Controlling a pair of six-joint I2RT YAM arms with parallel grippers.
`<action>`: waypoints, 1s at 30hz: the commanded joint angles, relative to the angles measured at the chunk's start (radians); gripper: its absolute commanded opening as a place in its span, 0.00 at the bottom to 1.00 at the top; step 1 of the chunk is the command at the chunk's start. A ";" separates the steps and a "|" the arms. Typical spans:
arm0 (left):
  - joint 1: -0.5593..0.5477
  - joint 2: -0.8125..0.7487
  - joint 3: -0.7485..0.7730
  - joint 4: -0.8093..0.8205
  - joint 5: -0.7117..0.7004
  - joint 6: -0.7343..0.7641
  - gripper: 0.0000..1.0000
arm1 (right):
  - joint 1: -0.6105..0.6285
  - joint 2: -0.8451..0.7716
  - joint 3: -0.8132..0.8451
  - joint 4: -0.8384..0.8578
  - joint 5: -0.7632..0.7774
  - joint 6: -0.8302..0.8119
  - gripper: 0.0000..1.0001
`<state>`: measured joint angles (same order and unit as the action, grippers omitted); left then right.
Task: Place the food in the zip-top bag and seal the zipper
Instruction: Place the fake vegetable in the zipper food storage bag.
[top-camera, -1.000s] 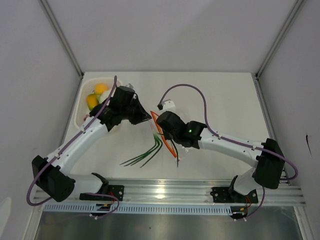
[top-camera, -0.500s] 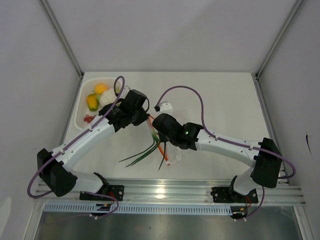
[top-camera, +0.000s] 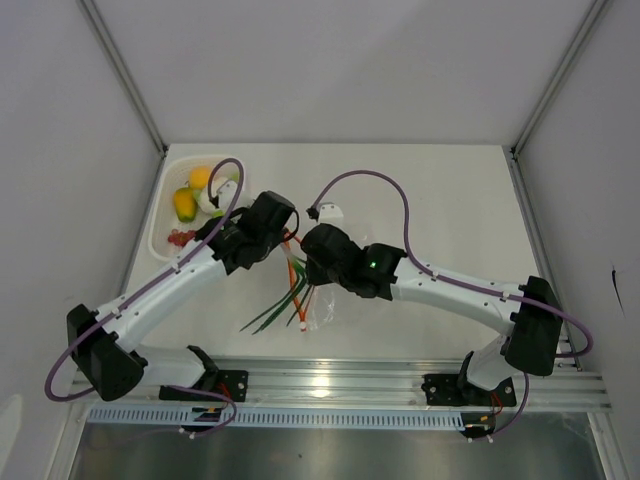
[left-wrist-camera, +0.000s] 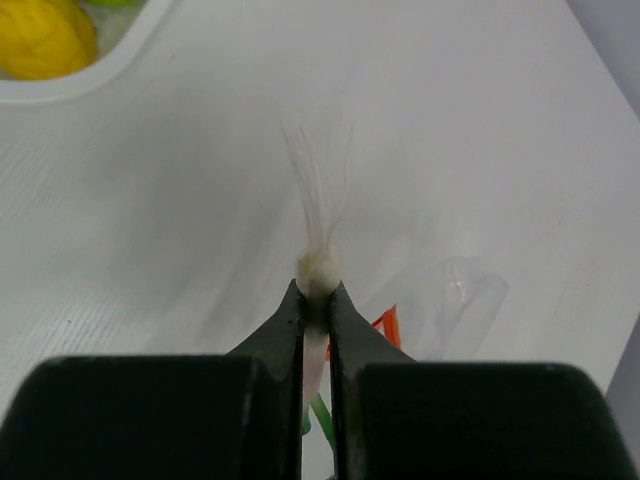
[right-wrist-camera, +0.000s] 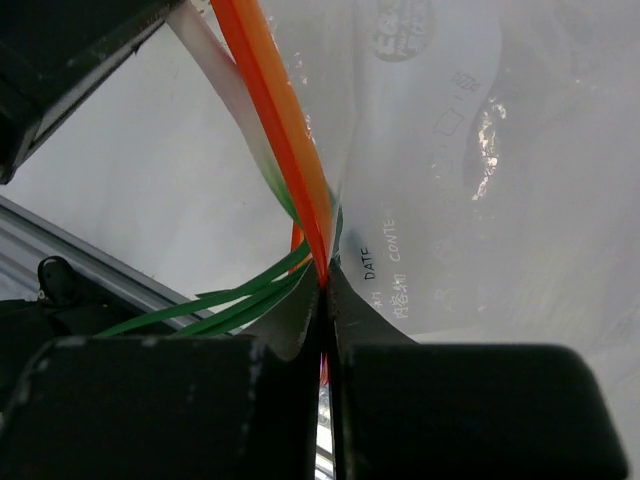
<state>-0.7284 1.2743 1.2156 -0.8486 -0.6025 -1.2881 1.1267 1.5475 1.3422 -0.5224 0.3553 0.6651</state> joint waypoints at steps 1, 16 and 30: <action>-0.009 0.034 0.061 -0.052 -0.132 -0.076 0.01 | 0.016 0.003 0.038 0.021 -0.038 0.065 0.00; -0.080 0.094 0.138 -0.143 -0.091 -0.053 0.01 | -0.019 -0.007 -0.015 0.108 -0.079 0.088 0.00; -0.085 -0.182 -0.185 0.269 -0.020 0.054 0.01 | -0.080 -0.159 -0.176 0.179 -0.171 0.094 0.00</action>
<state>-0.8021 1.1694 1.0985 -0.6785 -0.5938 -1.1923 1.0645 1.4330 1.1839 -0.4088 0.2207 0.7307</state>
